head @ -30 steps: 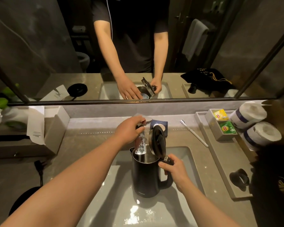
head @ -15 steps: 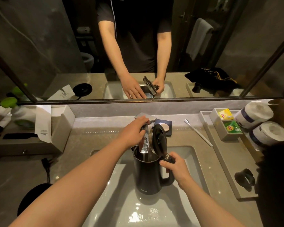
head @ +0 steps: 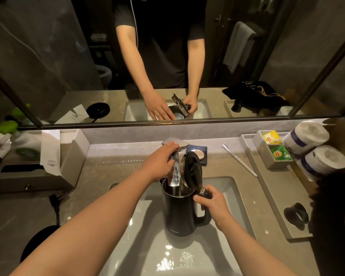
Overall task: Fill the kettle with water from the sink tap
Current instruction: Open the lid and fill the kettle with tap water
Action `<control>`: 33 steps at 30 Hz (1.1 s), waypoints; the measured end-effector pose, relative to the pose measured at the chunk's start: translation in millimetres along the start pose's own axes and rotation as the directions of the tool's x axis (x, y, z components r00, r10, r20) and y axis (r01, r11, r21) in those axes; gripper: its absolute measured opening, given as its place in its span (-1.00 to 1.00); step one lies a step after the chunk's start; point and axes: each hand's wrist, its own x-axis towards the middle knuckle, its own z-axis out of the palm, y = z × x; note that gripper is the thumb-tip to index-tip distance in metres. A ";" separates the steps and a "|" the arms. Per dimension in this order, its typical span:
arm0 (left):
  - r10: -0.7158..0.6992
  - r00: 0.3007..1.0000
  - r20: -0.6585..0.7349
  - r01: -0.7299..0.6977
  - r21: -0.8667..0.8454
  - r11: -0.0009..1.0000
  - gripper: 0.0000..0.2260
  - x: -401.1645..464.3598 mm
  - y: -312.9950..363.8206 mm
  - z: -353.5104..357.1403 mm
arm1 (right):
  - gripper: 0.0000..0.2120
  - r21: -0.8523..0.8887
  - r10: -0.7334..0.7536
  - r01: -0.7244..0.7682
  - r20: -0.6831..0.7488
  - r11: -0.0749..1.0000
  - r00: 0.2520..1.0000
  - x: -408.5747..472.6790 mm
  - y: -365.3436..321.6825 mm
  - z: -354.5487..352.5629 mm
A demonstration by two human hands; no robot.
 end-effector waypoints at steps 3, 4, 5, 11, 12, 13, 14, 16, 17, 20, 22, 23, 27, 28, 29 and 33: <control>-0.007 1.000 -0.003 0.007 -0.005 1.000 -0.48 0.1 -0.6 1.2 | -0.80 -0.002 -0.002 0.002 -0.002 1.000 1.000 -0.1 -0.2 0.2; -0.008 1.000 -0.003 0.008 -0.008 1.000 -0.48 0.2 -0.6 1.7 | -0.81 -0.004 -0.002 0.002 -0.003 1.000 1.000 -0.2 -0.1 0.6; -0.010 1.000 -0.002 0.010 -0.013 1.000 -0.48 0.5 -0.7 2.0 | -0.80 -0.005 -0.002 0.002 -0.004 1.000 1.000 -0.1 -0.1 1.1; -0.005 1.000 0.014 0.005 -0.023 1.000 -0.48 1.2 -1.5 1.9 | -0.80 0.008 0.002 -0.002 -0.001 1.000 1.000 -0.6 -1.2 3.8; -0.006 1.000 0.013 0.006 -0.022 1.000 -0.48 1.1 -1.7 2.0 | -0.82 0.012 0.004 -0.004 0.000 1.000 1.000 -0.7 -1.3 4.2; -0.007 1.000 0.012 0.008 -0.021 1.000 -0.48 1.2 -1.8 2.3 | -0.84 0.016 0.005 -0.005 0.001 1.000 1.000 -0.9 -1.3 4.3; -0.010 1.000 0.010 0.010 -0.019 1.000 -0.47 1.1 -1.9 2.6 | -0.85 0.021 0.006 -0.006 0.002 1.000 1.000 -1.0 -1.2 4.4; -0.013 1.000 0.003 0.013 -0.016 1.000 -0.47 0.7 -2.1 3.4 | -0.86 0.028 0.002 -0.003 0.005 1.000 1.000 -1.5 -1.3 4.1; -0.016 1.000 0.000 0.016 -0.016 1.000 -0.46 0.5 -2.3 3.8 | -0.85 0.030 0.000 0.000 0.007 1.000 1.000 -1.7 -1.3 3.9; -0.021 1.000 -0.005 0.021 -0.019 1.000 -0.46 0.6 -2.1 4.1 | -0.85 0.034 -0.004 0.004 0.008 0.999 1.000 -2.0 -0.9 3.2; -0.019 1.000 -0.006 0.019 -0.023 1.000 -0.47 0.6 -1.8 4.4 | -0.86 0.037 -0.006 0.006 0.009 0.999 1.000 -1.9 -0.1 2.9; -0.016 1.000 -0.005 0.016 -0.025 1.000 -0.48 0.7 -1.7 4.7 | -0.86 0.036 -0.008 0.008 0.009 0.999 1.000 -1.7 0.7 2.9; -0.014 1.000 -0.006 0.014 -0.023 1.000 -0.49 0.5 -1.4 4.9 | -0.85 0.030 -0.003 0.003 -0.001 1.000 1.000 -1.0 4.8 2.6; -0.012 1.000 -0.009 0.011 -0.024 1.000 -0.49 0.7 -1.4 4.9 | -0.85 0.030 0.000 0.000 -0.004 1.000 1.000 -0.5 6.2 2.3; -0.012 1.000 -0.013 0.012 -0.027 1.000 -0.50 0.9 -1.5 5.2 | -0.86 0.029 0.003 -0.003 -0.006 1.000 1.000 -0.1 7.6 1.8; -0.028 0.999 -0.031 0.027 -0.041 0.999 -0.51 1.0 -2.4 6.5 | -0.86 0.018 0.010 -0.010 -0.015 1.000 1.000 1.8 11.7 1.9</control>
